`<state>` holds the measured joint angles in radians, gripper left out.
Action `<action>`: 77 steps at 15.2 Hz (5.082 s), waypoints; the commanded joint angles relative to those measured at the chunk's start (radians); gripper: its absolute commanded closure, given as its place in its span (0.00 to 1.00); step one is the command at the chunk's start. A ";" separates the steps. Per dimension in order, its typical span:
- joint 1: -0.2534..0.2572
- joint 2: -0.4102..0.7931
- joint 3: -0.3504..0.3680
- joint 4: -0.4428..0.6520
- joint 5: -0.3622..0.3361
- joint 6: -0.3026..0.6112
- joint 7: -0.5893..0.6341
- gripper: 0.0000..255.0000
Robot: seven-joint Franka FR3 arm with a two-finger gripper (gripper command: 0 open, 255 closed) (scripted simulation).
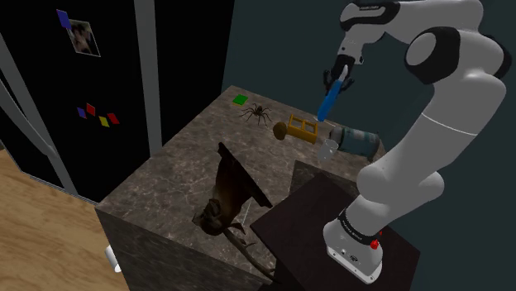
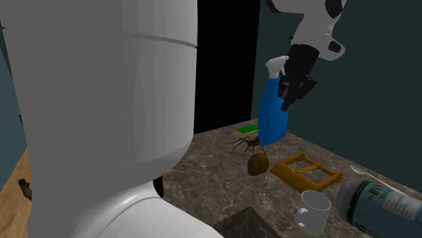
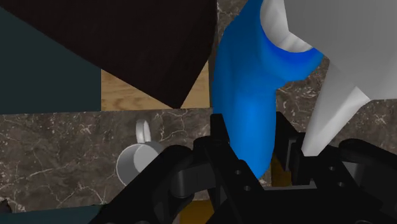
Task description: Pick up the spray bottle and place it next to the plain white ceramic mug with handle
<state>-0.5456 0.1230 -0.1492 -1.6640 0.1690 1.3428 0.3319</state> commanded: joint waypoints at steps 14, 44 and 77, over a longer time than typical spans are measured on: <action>-0.193 0.063 -0.153 0.185 -0.120 -0.153 -0.346 1.00; -0.272 0.147 -0.198 -0.006 -0.144 0.118 -0.481 1.00; -0.288 0.334 -0.173 -0.204 -0.084 0.494 -0.504 1.00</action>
<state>-0.8330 0.4493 -0.3240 -1.8631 0.0822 1.8246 -0.1717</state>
